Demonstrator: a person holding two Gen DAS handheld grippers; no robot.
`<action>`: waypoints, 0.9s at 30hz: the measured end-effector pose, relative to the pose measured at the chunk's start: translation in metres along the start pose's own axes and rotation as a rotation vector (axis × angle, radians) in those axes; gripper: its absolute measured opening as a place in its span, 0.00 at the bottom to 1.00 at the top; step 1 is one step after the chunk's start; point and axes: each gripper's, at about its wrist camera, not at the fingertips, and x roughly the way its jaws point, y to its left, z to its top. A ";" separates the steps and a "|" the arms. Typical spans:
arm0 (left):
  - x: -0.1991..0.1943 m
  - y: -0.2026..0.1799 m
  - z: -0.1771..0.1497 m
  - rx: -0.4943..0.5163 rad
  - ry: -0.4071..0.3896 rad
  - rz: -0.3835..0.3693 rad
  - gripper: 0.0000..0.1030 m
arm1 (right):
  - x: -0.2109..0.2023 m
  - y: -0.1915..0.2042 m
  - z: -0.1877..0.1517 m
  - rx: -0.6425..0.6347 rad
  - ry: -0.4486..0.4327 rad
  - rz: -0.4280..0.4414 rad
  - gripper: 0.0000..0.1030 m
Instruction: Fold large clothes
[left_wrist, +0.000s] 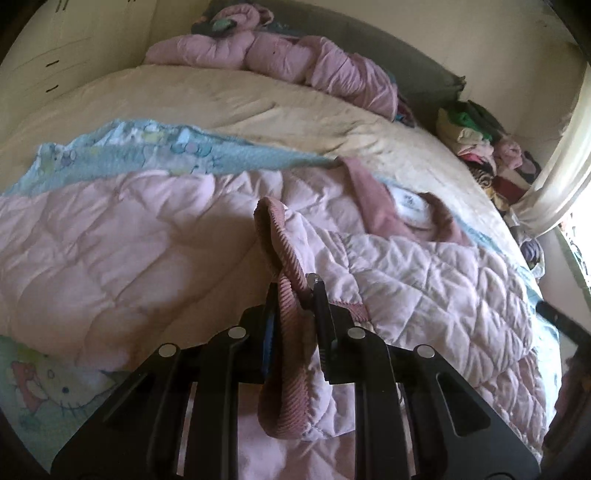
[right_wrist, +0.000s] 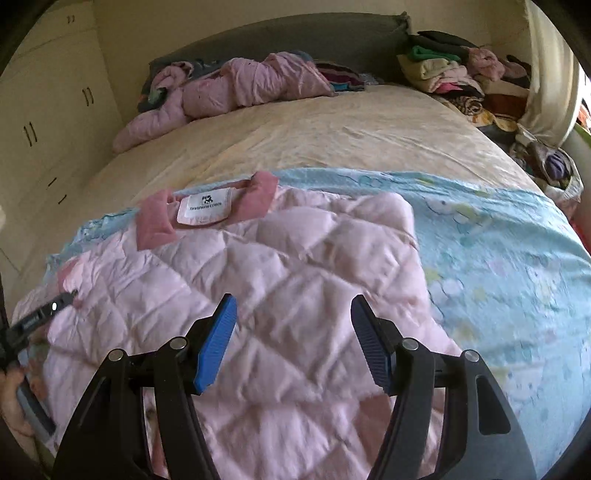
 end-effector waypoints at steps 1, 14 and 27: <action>0.001 0.000 -0.001 0.007 0.007 0.011 0.12 | 0.008 0.002 0.005 -0.007 0.006 0.009 0.61; 0.014 0.001 -0.012 0.025 0.060 0.049 0.21 | 0.077 -0.033 0.003 0.102 0.156 -0.077 0.61; 0.001 -0.005 -0.012 0.047 0.066 0.073 0.34 | 0.072 -0.033 -0.003 0.102 0.144 -0.078 0.66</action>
